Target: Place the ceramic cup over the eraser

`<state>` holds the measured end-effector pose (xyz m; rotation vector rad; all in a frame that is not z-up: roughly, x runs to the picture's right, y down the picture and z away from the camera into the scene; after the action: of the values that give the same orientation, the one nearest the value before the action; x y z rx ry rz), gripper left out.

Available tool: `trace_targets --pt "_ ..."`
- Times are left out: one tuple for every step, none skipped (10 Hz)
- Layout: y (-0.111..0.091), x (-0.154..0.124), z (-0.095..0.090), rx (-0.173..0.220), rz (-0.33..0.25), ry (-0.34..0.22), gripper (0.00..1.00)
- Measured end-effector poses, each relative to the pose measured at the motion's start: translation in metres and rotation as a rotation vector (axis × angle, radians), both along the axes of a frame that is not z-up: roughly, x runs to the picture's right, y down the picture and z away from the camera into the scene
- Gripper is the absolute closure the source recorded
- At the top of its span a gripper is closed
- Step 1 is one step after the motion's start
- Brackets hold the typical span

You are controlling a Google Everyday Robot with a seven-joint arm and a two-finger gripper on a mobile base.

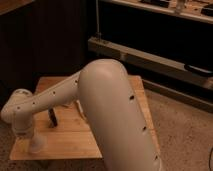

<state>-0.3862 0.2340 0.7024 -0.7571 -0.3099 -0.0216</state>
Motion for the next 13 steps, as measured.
trace_targets --pt "0.003 0.002 0.003 -0.008 0.004 0.005 0.54" --pt "0.008 0.002 0.005 -0.019 0.005 0.007 0.63" --pt "0.010 0.001 0.006 -0.026 0.010 0.006 0.75" --pt "0.010 0.003 0.005 -0.026 0.004 0.009 0.87" --pt "0.010 0.003 0.004 -0.026 0.000 0.009 0.94" --pt "0.010 0.004 0.004 -0.026 -0.001 0.009 0.99" --pt "0.009 0.004 0.004 -0.027 -0.004 0.010 1.00" --pt "0.001 0.004 0.001 -0.032 -0.016 0.029 1.00" --pt "-0.008 0.000 -0.004 -0.036 -0.020 0.034 1.00" --pt "-0.023 -0.006 -0.015 -0.039 -0.027 0.039 1.00" --pt "-0.045 -0.010 -0.031 -0.040 -0.033 0.048 1.00" --pt "-0.066 -0.012 -0.046 -0.038 -0.036 0.055 1.00" --pt "-0.078 -0.015 -0.056 -0.035 -0.041 0.061 1.00"
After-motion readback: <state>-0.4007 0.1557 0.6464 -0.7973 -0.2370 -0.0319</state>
